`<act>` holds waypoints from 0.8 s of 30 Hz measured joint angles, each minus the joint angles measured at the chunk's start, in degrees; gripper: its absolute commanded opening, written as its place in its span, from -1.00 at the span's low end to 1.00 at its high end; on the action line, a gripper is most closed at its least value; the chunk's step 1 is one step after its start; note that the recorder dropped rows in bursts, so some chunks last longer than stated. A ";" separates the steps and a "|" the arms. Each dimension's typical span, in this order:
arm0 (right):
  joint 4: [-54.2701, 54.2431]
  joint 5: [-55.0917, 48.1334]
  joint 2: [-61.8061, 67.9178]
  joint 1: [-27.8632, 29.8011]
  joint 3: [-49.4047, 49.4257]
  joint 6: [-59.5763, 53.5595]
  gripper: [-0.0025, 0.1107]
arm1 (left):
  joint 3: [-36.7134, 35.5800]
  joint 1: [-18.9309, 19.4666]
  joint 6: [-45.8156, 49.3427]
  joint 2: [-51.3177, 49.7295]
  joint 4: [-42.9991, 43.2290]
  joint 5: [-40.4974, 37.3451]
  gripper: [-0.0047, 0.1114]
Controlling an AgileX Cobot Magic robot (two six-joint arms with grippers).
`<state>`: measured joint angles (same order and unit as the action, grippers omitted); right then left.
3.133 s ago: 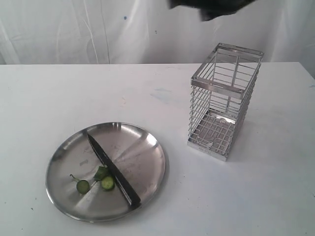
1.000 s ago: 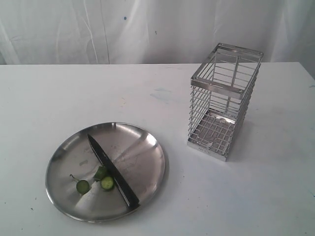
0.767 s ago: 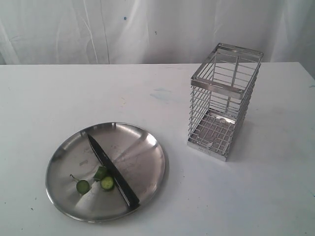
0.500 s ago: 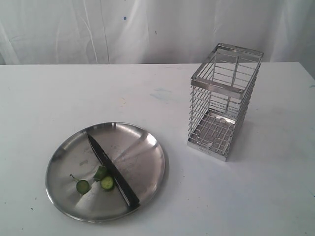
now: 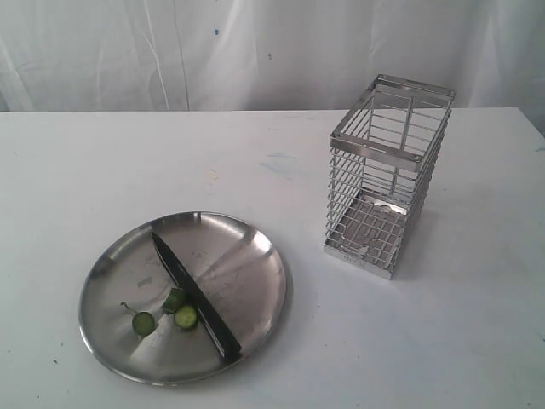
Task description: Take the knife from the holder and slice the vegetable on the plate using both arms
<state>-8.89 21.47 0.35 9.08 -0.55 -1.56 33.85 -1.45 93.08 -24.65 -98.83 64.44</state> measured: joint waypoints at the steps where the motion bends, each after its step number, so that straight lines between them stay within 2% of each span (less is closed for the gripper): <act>1: 2.20 -3.44 0.00 0.00 0.09 1.56 -0.96 | 0.00 0.00 0.00 0.00 0.00 0.00 -0.92; 4: 6.74 -13.71 0.00 0.00 0.16 3.58 -0.96 | 0.00 0.00 0.00 0.00 0.00 0.00 -0.92; 12: 7.97 -39.41 0.00 0.00 0.24 7.46 -0.96 | 0.00 0.00 0.00 0.00 0.00 0.00 -0.92; 24: 7.97 -42.47 0.00 0.00 0.38 7.93 -0.96 | 0.00 0.00 0.00 0.00 0.00 0.00 -0.92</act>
<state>-0.91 -20.99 0.35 9.08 -0.17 6.37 33.85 -1.45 93.08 -24.65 -98.83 64.44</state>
